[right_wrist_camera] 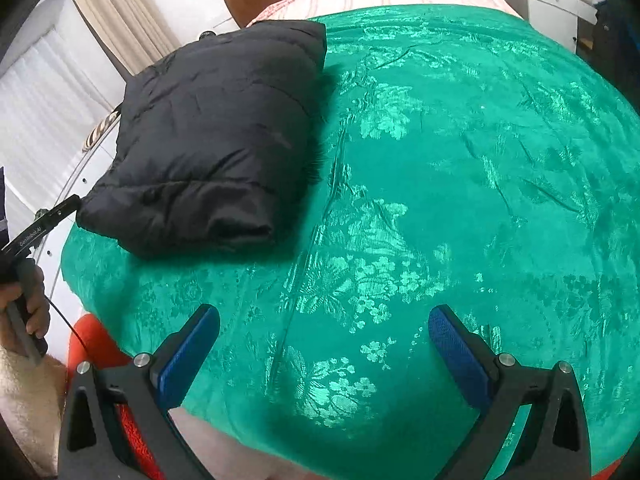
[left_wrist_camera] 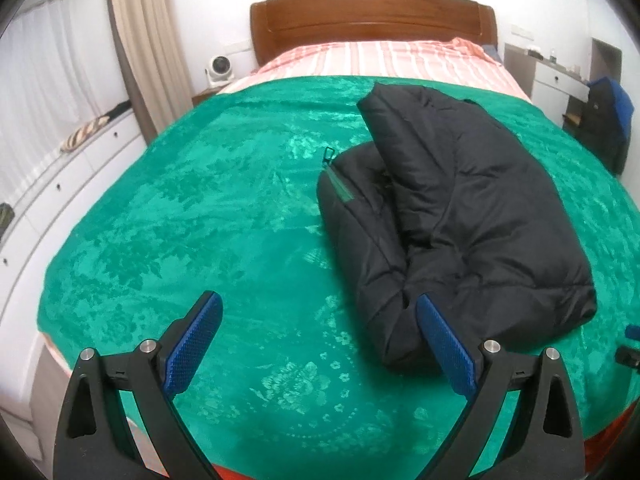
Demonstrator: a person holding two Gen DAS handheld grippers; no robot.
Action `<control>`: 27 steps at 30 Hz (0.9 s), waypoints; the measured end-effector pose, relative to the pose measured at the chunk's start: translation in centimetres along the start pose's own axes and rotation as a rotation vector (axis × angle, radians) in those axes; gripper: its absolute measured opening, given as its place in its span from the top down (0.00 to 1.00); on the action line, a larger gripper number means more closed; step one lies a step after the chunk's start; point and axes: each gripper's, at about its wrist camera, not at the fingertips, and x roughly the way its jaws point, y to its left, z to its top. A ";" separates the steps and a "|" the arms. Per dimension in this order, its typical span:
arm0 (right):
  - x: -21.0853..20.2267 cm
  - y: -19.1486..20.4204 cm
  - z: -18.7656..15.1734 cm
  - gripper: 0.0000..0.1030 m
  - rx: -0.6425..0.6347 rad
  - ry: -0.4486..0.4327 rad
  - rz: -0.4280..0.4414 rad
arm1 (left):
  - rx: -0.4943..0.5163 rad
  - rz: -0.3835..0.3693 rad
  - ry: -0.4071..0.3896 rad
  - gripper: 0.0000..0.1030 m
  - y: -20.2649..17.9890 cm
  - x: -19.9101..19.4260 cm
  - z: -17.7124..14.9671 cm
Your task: Fold large clothes
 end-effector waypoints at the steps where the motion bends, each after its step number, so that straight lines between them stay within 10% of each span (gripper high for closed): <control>1: 0.0 0.1 0.1 0.01 -0.003 -0.002 -0.003 | 0.001 0.002 -0.001 0.04 0.1 0.0 0.0; 14: 0.1 0.4 0.5 0.01 -0.002 -0.018 -0.005 | -0.011 -0.006 0.018 0.04 0.9 1.3 0.1; 22: -0.2 -1.0 0.7 0.01 0.056 -0.044 0.048 | -0.448 -0.549 0.132 0.04 9.1 7.5 -1.1; 27: 0.8 -3.1 1.4 0.01 0.217 -0.049 0.259 | -0.567 -0.781 0.201 0.04 10.9 13.3 -0.3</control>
